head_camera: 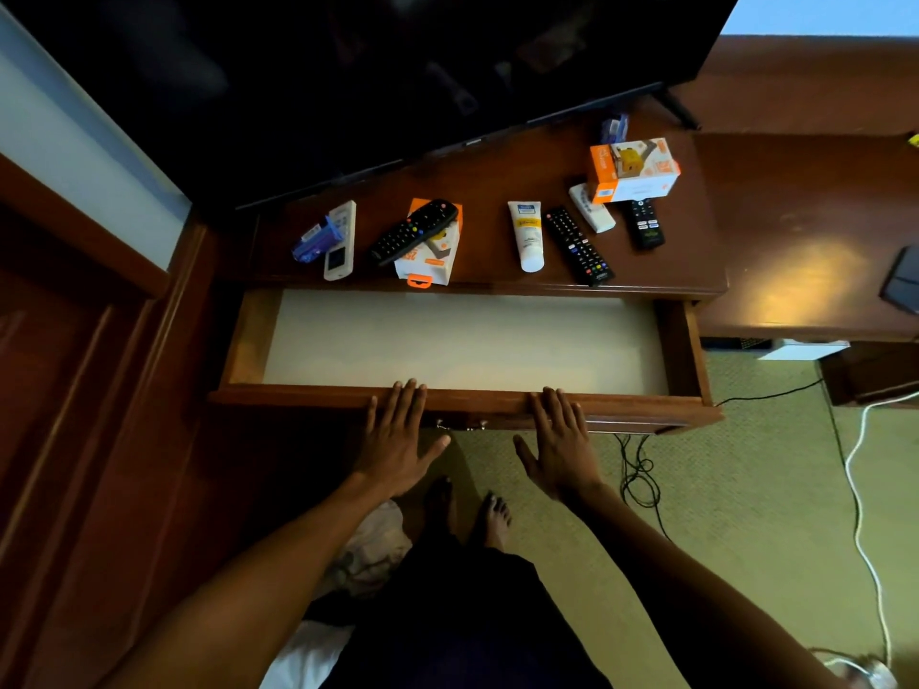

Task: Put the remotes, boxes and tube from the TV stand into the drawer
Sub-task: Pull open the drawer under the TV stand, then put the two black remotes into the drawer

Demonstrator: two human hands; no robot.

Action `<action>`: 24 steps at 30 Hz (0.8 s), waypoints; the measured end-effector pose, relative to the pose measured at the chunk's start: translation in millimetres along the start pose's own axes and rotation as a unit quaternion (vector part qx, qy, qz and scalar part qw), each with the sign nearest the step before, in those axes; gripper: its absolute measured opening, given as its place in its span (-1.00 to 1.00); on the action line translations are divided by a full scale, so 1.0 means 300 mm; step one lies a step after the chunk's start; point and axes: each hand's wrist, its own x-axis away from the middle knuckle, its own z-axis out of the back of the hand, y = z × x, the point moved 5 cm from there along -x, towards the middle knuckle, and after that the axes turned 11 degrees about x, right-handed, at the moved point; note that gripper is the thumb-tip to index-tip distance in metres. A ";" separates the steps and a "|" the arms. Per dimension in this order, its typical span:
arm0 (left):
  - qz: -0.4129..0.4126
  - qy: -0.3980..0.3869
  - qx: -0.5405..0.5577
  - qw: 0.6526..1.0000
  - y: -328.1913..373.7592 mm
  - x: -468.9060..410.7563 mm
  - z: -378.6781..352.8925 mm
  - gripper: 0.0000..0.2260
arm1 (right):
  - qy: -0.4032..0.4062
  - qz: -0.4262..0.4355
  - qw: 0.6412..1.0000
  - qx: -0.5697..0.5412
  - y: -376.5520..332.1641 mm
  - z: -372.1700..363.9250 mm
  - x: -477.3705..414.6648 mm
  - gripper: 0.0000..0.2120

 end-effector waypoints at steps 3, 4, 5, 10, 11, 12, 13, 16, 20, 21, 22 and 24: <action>0.010 -0.032 0.010 0.999 0.007 -0.002 0.010 -0.24 | 0.028 -0.013 1.000 0.001 0.010 0.026 -0.017 -0.39; 0.016 -0.049 0.015 0.999 0.011 -0.005 0.019 -0.25 | 0.047 -0.012 0.999 0.003 0.010 0.043 -0.027 -0.45; 0.022 -0.072 0.015 0.997 0.014 -0.013 0.030 -0.26 | 0.068 -0.011 0.998 0.003 0.010 0.064 -0.041 -0.52; 0.050 -0.125 0.099 0.986 0.104 -0.082 0.272 -0.42 | 0.130 -0.014 0.991 -0.004 0.007 0.208 -0.136 -0.62; 0.037 -0.062 0.109 0.991 0.128 -0.109 0.364 -0.52 | 0.137 -0.017 0.990 -0.019 0.007 0.242 -0.162 -0.62; 0.022 0.011 0.114 0.993 0.154 -0.132 0.463 -0.62 | 0.144 -0.020 0.989 -0.032 0.005 0.278 -0.191 -0.62; 0.008 0.077 0.124 0.989 0.171 -0.159 0.551 -0.69 | 0.156 -0.023 0.987 -0.042 0.004 0.319 -0.221 -0.64; -0.041 0.215 0.178 0.959 0.195 -0.271 0.750 -0.77 | 0.196 -0.044 0.977 -0.071 0.026 0.444 -0.317 -0.72; -0.068 0.210 0.192 0.956 0.150 -0.499 0.817 -0.63 | 0.228 -0.064 0.965 -0.116 0.112 0.565 -0.451 -0.77; -0.062 0.193 0.177 0.963 0.131 -0.557 0.805 -0.57 | 0.223 -0.073 0.965 -0.119 0.141 0.583 -0.486 -0.73; -0.050 0.176 0.162 0.970 0.115 -0.604 0.792 -0.52 | 0.212 -0.085 0.967 -0.116 0.172 0.596 -0.521 -0.67; -0.038 0.148 0.127 0.980 0.087 -0.683 0.751 -0.46 | 0.186 -0.108 0.970 -0.116 0.230 0.611 -0.581 -0.55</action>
